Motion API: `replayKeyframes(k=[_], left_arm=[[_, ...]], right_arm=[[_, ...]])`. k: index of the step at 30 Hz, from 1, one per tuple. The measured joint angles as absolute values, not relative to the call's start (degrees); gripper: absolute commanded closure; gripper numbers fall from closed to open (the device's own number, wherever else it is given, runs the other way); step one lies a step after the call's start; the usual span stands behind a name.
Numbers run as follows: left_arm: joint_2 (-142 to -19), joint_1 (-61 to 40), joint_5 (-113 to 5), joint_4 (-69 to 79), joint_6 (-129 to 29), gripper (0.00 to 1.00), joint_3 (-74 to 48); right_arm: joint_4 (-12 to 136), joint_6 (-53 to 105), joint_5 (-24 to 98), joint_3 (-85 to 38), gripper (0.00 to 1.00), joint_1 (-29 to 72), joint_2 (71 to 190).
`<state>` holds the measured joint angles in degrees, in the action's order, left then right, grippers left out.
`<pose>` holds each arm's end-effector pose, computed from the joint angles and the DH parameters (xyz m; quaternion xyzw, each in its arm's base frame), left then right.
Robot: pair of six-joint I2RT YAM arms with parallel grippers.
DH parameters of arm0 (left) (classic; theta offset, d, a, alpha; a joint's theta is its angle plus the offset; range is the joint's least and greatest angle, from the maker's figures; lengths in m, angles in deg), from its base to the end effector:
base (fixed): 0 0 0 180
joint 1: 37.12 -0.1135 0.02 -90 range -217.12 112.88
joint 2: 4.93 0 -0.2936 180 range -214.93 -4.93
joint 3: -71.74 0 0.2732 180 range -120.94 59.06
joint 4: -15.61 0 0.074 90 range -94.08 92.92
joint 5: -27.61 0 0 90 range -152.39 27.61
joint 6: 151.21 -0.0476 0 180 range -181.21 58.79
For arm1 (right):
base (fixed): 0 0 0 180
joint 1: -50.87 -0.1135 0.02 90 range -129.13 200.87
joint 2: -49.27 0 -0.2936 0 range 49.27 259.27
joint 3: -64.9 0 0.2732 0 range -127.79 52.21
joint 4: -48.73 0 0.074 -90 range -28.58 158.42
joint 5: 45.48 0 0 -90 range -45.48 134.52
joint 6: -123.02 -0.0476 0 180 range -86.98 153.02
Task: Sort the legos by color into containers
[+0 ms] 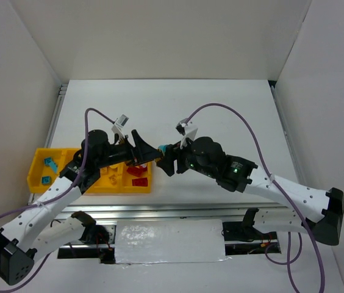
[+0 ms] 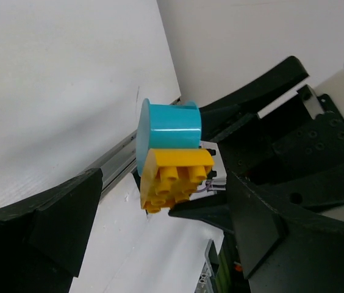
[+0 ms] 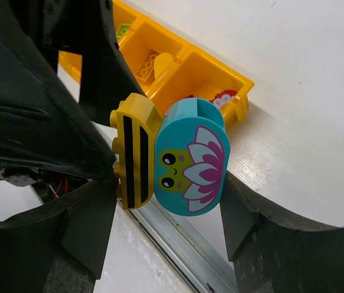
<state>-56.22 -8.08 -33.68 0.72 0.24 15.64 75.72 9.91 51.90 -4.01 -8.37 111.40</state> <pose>0.1835 -0.1280 0.3453 -0.0543 0.7575 -0.5756 0.3031 0.1422 0.2270 0.3634 -0.2188 0.7896 0.3361 0.4645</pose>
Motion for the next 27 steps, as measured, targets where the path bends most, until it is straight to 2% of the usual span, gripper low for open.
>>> replayKeyframes(k=[2, 5, 6, 8, 9, 10, 11, 12, 13, 15, 16, 17, 22, 27], left_arm=[[-57.4, -7.5, -34.2, 0.9, 0.2, 0.08, 15.6], [-59.0, -6.6, -35.3, 0.9, 0.0, 0.17, 15.5], [-59.4, -6.4, -35.5, 0.9, -0.2, 0.31, 15.4], [-59.9, -5.9, -35.7, 1.2, -0.9, 0.46, 15.1], [-60.0, -5.7, -35.9, 1.3, -1.1, 0.64, 14.7], [-60.0, -5.5, -36.6, 0.9, -1.7, 0.72, 14.4], [-60.0, -5.4, -36.9, 0.3, -2.3, 0.87, 14.4], [-60.0, -5.4, -37.2, 0.3, -2.9, 0.93, 14.3], [-60.0, -5.4, -37.6, 0.0, -3.2, 0.99, 14.3], [-60.0, -5.3, -38.1, -0.8, -4.2, 1.00, 14.0], [-60.0, -5.3, -38.2, -1.4, -4.4, 1.00, 13.7], [-59.9, -5.2, -38.6, -1.8, -4.9, 1.00, 13.4], [-58.7, -5.2, -41.1, -4.0, -9.0, 1.00, 11.6], [-56.9, -5.2, -37.9, -3.8, -14.0, 1.00, 10.7]], right_arm=[[76.2, 9.7, 52.9, -4.7, 1.00, -8.9, 112.0], [77.1, 9.4, 53.8, -5.9, 1.00, -9.5, 112.9], [77.3, 9.4, 54.1, -6.3, 1.00, -9.6, 113.3], [78.3, 9.2, 54.9, -7.1, 1.00, -10.1, 114.2], [78.6, 8.9, 55.2, -7.2, 1.00, -10.3, 114.7], [78.9, 8.8, 55.8, -7.5, 0.96, -10.5, 115.2], [79.2, 8.5, 56.2, -8.0, 0.90, -10.6, 115.7], [79.5, 8.3, 56.5, -8.3, 0.81, -10.7, 116.1], [79.5, 8.0, 56.6, -8.4, 0.55, -10.7, 116.4], [79.5, 7.3, 56.4, -8.4, 0.32, -10.7, 116.5], [79.4, 7.2, 56.2, -8.4, 0.11, -10.7, 116.5], [78.9, 6.7, 56.0, -8.1, 0.03, -10.7, 116.3], [77.5, 5.8, 51.6, -4.6, 0.00, -10.0, 112.2], [76.8, 5.5, 42.0, 1.8, 0.00, -3.4, 99.6]])
